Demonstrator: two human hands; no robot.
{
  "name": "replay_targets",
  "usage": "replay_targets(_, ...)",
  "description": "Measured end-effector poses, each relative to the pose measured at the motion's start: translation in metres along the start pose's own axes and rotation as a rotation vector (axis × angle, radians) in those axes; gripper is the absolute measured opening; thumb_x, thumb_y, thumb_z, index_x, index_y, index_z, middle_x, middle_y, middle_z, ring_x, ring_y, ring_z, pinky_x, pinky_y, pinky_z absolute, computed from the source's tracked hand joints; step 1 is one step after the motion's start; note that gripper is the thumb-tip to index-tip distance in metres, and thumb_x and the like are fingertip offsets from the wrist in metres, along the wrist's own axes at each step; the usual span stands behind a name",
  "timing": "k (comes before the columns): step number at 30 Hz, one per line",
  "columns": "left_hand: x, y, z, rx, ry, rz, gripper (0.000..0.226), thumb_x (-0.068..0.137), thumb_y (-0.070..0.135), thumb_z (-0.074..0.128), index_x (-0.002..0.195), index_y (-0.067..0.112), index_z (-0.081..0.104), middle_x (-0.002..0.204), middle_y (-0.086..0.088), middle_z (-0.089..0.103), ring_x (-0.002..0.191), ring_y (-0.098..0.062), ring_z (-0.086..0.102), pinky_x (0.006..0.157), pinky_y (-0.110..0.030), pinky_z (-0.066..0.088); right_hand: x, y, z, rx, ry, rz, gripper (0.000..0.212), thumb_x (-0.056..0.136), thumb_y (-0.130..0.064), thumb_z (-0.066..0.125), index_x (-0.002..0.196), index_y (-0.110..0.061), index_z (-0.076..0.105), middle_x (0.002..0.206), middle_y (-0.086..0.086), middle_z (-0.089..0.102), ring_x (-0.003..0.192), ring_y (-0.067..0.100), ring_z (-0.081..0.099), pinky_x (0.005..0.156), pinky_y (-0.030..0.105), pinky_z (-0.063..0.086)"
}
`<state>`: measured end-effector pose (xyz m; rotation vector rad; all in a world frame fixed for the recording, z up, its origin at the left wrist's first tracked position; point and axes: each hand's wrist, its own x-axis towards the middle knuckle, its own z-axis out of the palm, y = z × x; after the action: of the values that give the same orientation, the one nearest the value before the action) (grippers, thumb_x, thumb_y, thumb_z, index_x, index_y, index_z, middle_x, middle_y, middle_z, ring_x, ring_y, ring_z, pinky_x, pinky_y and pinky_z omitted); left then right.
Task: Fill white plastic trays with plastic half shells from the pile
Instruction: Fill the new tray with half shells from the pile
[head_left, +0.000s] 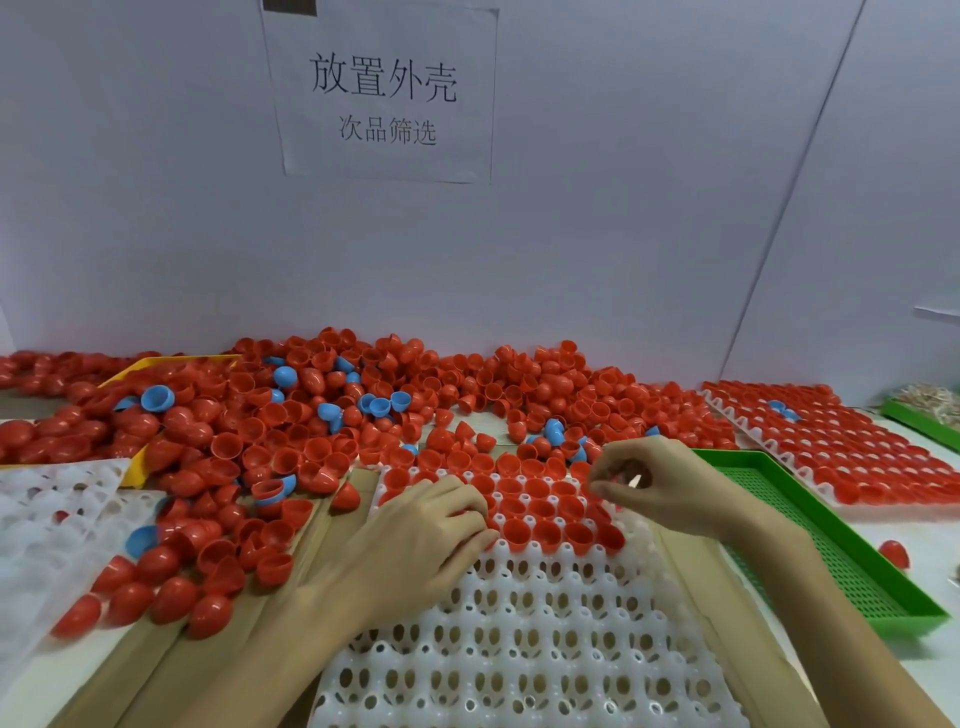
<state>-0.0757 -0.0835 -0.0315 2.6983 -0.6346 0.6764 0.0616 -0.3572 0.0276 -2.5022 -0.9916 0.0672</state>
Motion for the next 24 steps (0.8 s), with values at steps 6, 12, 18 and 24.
replay_targets(6,0.000,-0.001,-0.002,0.004,-0.045,-0.012,0.043,0.109,0.039,0.037,0.104,0.020,0.076,0.111,0.013,0.065,0.105,-0.003,0.057,0.090,-0.028,0.048,0.077,-0.017,0.014,-0.101,0.100,-0.021,0.011,0.101,-0.023,0.068,0.111,-0.023,0.071,0.107,-0.010,0.069,0.093,0.002,0.064,0.082,0.017,0.053)
replay_targets(12,0.000,-0.004,-0.003,0.018,-0.073,-0.016,0.048,0.110,0.041,0.031,0.106,0.020,0.074,0.113,0.012,0.064,0.106,-0.005,0.055,0.091,-0.028,0.046,0.156,-0.011,0.037,-0.362,0.083,0.176,0.066,0.096,-0.004,0.059,0.157,-0.022,0.039,0.153,0.020,0.035,0.137,0.040,0.042,0.109,0.049,0.047)
replay_targets(18,-0.001,-0.005,-0.002,0.040,-0.077,0.004,0.043,0.111,0.039,0.033,0.105,0.021,0.072,0.111,0.012,0.063,0.104,-0.005,0.053,0.088,-0.025,0.045,0.177,0.021,0.040,-0.522,0.043,0.314,0.087,0.088,0.017,0.059,0.161,-0.023,0.033,0.151,0.022,0.040,0.134,0.045,0.047,0.107,0.052,0.050)
replay_targets(24,0.000,-0.005,-0.003,0.040,-0.090,0.005,0.045,0.111,0.039,0.033,0.105,0.020,0.073,0.112,0.011,0.064,0.104,-0.006,0.054,0.089,-0.026,0.045,0.169,0.035,0.035,-0.428,0.135,0.193,0.039,0.094,-0.005,0.072,0.129,-0.018,0.062,0.125,0.011,0.065,0.113,0.033,0.063,0.093,0.045,0.053)
